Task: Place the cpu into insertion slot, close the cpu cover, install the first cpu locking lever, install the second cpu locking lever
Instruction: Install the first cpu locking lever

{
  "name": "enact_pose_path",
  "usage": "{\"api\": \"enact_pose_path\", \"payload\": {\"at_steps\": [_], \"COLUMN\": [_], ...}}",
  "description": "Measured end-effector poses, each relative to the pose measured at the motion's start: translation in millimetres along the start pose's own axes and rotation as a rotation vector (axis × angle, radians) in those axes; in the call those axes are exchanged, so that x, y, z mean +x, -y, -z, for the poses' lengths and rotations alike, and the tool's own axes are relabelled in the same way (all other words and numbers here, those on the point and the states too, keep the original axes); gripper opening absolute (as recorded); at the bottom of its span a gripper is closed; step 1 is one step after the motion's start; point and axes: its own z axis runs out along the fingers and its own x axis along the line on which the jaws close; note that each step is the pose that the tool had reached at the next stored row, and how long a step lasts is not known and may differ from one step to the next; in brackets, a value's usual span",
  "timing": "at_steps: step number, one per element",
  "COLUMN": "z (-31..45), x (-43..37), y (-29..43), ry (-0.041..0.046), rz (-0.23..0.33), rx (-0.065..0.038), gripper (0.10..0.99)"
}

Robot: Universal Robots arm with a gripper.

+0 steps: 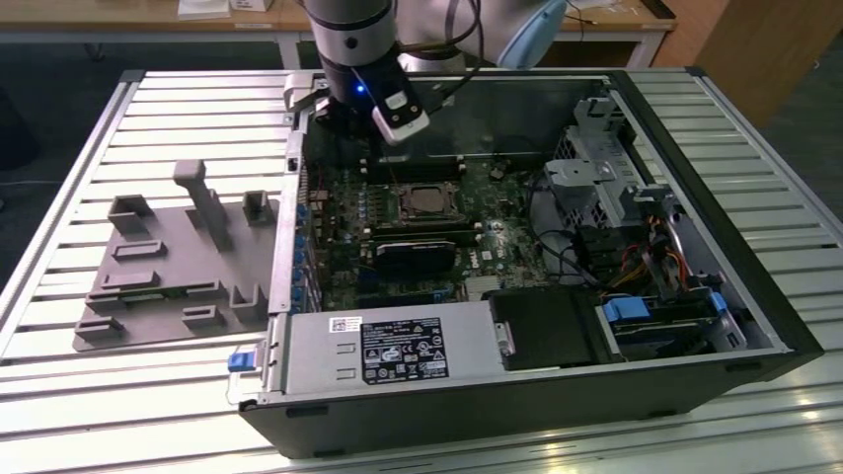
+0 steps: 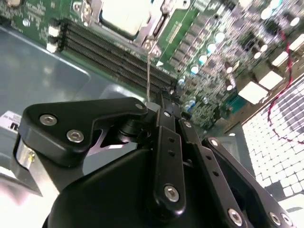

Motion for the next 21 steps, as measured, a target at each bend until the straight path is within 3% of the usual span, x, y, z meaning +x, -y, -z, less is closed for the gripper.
{"api": "enact_pose_path", "payload": {"at_steps": [3,5,15,21], "z": [-0.3,-0.9,-7.1,-8.0], "x": [0.6,0.8,0.9,-8.2], "y": [0.1,0.2,1.8,1.5], "ry": [-0.0012,-0.0013,-0.0015,-0.0016], "rz": [-0.003,-0.003,-0.004,-0.004], "rx": [-0.03,-0.036,-0.037,-0.037], "gripper": [0.102,0.102,0.102,0.102]}}
